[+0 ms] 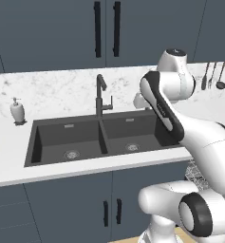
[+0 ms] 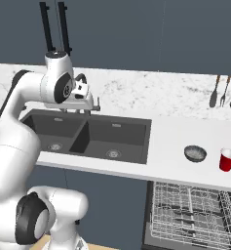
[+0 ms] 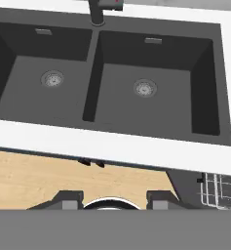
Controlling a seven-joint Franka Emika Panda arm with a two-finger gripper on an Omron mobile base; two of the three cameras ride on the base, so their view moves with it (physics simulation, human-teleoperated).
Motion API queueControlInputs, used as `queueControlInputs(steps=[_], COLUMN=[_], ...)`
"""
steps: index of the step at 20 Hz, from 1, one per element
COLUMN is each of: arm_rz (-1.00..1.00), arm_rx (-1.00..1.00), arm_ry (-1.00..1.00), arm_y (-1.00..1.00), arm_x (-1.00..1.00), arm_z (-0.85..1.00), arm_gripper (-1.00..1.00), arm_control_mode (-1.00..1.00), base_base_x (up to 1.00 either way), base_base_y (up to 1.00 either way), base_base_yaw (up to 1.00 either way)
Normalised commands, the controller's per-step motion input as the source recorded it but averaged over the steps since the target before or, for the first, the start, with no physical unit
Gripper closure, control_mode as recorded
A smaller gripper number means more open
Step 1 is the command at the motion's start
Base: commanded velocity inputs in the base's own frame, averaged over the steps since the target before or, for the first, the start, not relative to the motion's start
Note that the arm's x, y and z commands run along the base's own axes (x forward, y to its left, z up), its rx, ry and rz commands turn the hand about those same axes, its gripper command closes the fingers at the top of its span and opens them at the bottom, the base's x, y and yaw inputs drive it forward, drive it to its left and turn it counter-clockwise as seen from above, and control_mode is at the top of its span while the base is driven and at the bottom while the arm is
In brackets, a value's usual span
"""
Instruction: Pick up the cup and bowl from the counter, place them in the dishwasher, and close the dishwasher door.
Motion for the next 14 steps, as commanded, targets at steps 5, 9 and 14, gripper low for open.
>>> queueControlInputs(steps=[5,9,14], arm_rz=[0.0,-0.02,-0.01], arm_rx=[-0.03,-0.05,-0.06], arm_ry=[0.0,-0.05,-0.01], arm_y=[-0.26,-0.6,-0.71], arm_x=[-0.65,-0.65,-0.07], arm_z=[-0.06,-0.31,-0.49], arm_gripper=[-1.0,-1.0,-1.0], arm_control_mode=[-1.0,-1.0,-1.0], base_base_x=[0.0,0.0,0.0], base_base_y=[0.0,0.0,0.0], base_base_yaw=[0.0,0.0,0.0])
